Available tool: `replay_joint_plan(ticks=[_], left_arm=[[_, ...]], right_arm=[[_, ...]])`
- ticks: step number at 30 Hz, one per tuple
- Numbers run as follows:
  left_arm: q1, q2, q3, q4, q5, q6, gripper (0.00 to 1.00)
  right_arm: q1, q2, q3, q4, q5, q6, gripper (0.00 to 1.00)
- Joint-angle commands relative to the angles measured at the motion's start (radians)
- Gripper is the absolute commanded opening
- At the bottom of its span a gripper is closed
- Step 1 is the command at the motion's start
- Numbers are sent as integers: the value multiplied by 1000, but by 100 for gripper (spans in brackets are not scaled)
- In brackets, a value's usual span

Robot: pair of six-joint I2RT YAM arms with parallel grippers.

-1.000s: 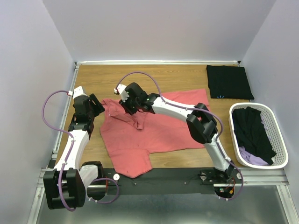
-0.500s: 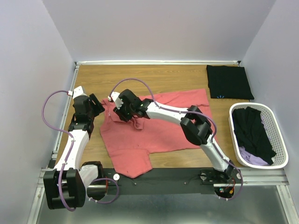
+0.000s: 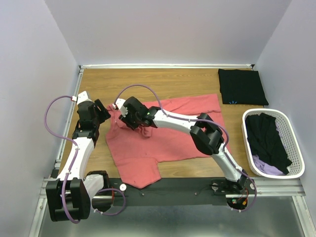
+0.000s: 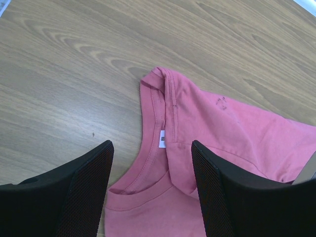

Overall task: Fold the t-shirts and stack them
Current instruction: Fold the tshirt

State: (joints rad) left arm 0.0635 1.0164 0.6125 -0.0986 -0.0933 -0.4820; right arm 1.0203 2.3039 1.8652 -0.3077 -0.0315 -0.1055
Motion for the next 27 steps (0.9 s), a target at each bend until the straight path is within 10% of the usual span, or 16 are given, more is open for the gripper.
replay_joint_plan(ticks=[1, 27], left_arm=[[5, -13, -14, 16, 15, 5, 72], [6, -10, -16, 19, 21, 5, 72]], right_arm=[[-32, -49, 25, 9, 44, 21, 41], [-114, 40, 40, 9, -87, 138, 40]])
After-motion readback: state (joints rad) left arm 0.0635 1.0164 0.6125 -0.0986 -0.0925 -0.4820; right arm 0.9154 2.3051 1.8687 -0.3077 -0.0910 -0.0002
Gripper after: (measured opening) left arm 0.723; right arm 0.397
